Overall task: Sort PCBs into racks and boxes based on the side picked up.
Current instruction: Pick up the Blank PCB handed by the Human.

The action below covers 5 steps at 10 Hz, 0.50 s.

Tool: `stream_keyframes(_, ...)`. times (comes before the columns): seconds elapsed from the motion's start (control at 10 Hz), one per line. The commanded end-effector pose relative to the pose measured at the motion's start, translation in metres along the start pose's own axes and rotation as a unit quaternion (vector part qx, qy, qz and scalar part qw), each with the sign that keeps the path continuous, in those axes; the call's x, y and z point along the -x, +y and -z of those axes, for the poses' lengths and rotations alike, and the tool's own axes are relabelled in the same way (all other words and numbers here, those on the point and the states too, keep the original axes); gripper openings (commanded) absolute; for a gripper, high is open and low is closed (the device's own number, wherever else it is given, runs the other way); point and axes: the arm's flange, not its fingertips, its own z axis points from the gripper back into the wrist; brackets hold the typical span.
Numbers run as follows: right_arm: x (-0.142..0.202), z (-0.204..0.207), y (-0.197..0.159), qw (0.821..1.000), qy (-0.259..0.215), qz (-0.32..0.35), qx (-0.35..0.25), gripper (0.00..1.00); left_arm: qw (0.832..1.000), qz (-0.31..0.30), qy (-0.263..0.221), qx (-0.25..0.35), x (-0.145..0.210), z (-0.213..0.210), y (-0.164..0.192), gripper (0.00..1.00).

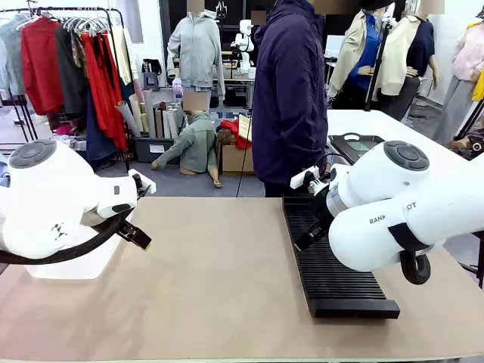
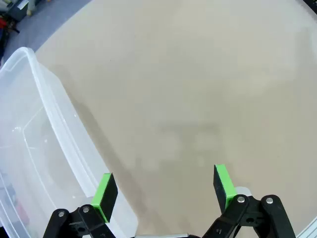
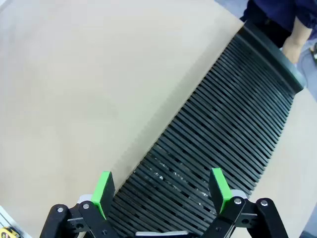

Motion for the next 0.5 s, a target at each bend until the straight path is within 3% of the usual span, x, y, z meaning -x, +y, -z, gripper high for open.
stream_keyframes(0.0,0.0000,0.0000,0.0000,1.000,0.000,0.000,0.000,1.00,1.000,0.000,0.000,0.000,0.0000,-0.0001,0.0000,1.00)
stream_keyframes(0.4,0.0000,0.0000,0.0000,1.000,0.000,0.000,0.000,1.00,1.000,0.000,0.000,0.000,0.0000,-0.0001,0.0000,1.00)
